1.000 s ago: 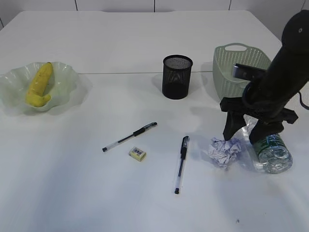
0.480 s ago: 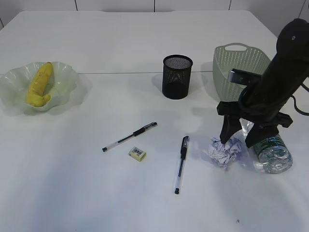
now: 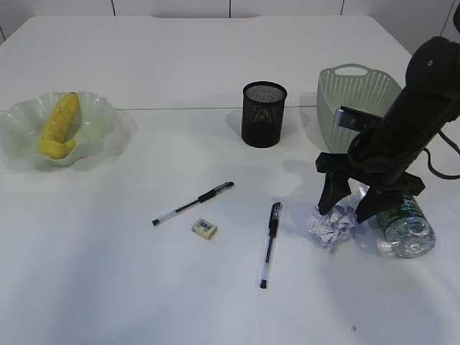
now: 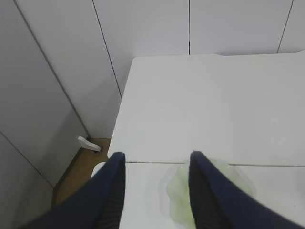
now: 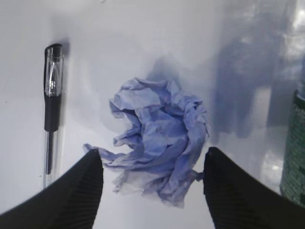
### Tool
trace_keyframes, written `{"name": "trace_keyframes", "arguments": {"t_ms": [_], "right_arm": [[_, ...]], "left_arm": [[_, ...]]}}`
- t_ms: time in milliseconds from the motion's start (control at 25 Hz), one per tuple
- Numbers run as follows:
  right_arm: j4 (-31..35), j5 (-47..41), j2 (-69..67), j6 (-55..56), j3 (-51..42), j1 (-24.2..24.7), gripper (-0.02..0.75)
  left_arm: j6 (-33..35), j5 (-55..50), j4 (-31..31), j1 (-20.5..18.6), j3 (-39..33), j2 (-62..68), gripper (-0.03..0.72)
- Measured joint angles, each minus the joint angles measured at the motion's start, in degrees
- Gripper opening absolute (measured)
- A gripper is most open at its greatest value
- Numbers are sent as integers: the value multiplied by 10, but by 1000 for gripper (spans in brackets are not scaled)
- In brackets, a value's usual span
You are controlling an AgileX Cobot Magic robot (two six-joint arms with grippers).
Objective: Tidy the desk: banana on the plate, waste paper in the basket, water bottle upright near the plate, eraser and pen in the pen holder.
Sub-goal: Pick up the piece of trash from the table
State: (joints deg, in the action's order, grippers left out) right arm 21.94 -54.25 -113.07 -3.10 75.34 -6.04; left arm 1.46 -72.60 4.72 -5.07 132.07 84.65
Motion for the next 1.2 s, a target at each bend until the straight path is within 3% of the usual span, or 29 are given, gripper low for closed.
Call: {"name": "trace_keyframes", "arguments": {"t_ms": [160, 440, 720, 1040, 1200], "right_arm": [[7, 0, 0, -5, 0, 0, 484], [8, -1, 0, -11, 0, 0, 354], [4, -2, 0, -15, 0, 0, 284], [-20, -18, 0, -16, 0, 0, 276], [-22, -18, 0, -16, 0, 0, 322]], "left_arm": [[0, 0, -1, 0, 0, 0, 304], [0, 0, -3, 0, 0, 0, 304], [0, 0, -5, 0, 0, -9, 304], [0, 0, -6, 0, 0, -15, 304], [0, 0, -11, 0, 0, -15, 304]]}}
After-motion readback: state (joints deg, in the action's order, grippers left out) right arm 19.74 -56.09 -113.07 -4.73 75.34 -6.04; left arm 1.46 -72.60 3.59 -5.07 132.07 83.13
